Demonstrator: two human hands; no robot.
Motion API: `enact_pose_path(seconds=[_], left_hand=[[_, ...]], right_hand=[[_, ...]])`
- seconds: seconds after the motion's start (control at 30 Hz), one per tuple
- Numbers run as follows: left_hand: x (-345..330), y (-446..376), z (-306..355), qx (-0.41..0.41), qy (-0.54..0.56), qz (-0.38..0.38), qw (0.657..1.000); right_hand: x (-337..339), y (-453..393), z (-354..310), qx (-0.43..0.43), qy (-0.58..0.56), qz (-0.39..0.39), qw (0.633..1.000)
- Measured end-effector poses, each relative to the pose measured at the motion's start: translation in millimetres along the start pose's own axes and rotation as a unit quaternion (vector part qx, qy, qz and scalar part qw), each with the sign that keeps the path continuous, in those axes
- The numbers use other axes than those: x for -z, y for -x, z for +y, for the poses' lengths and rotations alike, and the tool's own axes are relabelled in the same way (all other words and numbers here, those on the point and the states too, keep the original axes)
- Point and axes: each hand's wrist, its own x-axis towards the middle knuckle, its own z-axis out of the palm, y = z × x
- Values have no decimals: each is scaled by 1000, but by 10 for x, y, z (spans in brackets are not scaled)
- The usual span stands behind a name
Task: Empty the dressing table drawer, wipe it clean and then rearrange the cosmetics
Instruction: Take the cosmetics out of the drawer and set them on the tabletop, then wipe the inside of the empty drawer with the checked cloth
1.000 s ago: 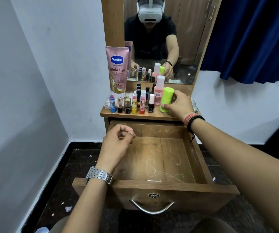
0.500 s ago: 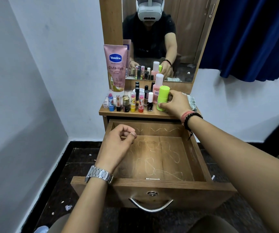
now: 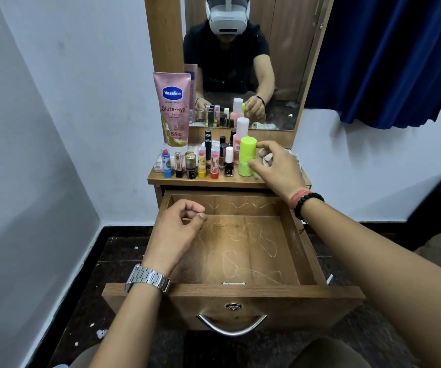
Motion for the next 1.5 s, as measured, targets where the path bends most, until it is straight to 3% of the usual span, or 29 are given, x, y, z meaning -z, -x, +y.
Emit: enact_pose_path(seconds=[0.13,0.33,0.63,0.8,0.97,1.07,1.17,1.27,1.4,1.5], left_hand=[[-20,1,-6,0,-8,-3,1000],[-20,11,-28,-2,-26,2,1000],[-23,15,-34,-9,-34,-1,999],[-23,43,6,-17,-42,-1,999],[-86,203,190,-77,-45,11,996],[-168,391,373,-129,-12,-3,992],[-326,653,596,-115,66,-50,990],[-477,968,790,-25,235,-154,959],[-593,1448,816,77,437,-307,842],[-620,1667,841,85,483,-268,829]], right_hand=[[187,-5,141,-10,41,57,997],[298,-45,432,-122,128,-61,982],[288,-62,530,-136,82,-10,987],[427,-20,536,-214,-92,33,972],[856,395,202,-278,-372,36,885],[1151,767,-78,-270,-429,7,862],[1448,1190,-367,-256,-458,-44,850],[1628,1655,-593,-264,-503,-95,817],[1673,2124,-704,-317,-553,-144,757],[1633,2203,-748,-336,-551,-189,740]])
